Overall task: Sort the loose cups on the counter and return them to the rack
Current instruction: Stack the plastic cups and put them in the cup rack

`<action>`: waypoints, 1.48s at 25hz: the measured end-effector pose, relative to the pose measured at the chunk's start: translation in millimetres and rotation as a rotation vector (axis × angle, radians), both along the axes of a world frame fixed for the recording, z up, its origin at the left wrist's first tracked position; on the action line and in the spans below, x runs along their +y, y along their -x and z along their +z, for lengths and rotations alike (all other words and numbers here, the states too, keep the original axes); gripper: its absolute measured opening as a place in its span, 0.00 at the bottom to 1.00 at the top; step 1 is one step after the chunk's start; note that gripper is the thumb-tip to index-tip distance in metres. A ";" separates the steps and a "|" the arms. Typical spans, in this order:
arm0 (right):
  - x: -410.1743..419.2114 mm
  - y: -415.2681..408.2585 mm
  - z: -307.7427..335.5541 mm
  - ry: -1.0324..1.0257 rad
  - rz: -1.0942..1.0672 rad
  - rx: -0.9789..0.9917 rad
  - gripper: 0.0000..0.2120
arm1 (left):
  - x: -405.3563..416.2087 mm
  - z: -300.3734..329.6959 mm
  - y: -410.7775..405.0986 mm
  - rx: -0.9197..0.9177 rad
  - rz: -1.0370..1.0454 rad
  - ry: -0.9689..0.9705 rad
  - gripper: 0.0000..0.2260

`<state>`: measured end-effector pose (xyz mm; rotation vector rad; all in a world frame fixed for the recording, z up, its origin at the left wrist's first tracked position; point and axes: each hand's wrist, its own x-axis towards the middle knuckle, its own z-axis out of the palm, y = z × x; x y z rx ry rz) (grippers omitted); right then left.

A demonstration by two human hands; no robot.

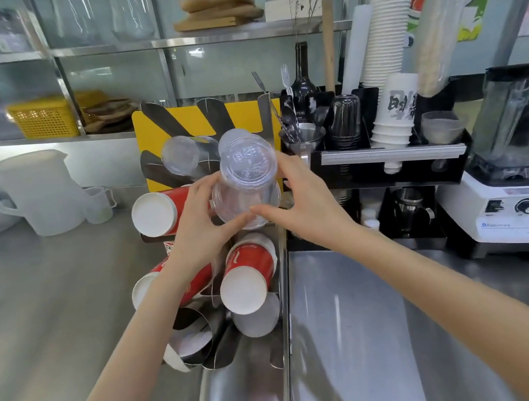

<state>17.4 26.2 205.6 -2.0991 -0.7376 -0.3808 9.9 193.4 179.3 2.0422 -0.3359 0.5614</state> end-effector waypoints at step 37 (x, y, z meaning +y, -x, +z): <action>9.0 -30.7 -45.9 0.246 -0.060 -0.062 0.31 | 3.7 -17.7 0.2 -0.050 0.072 -0.360 0.28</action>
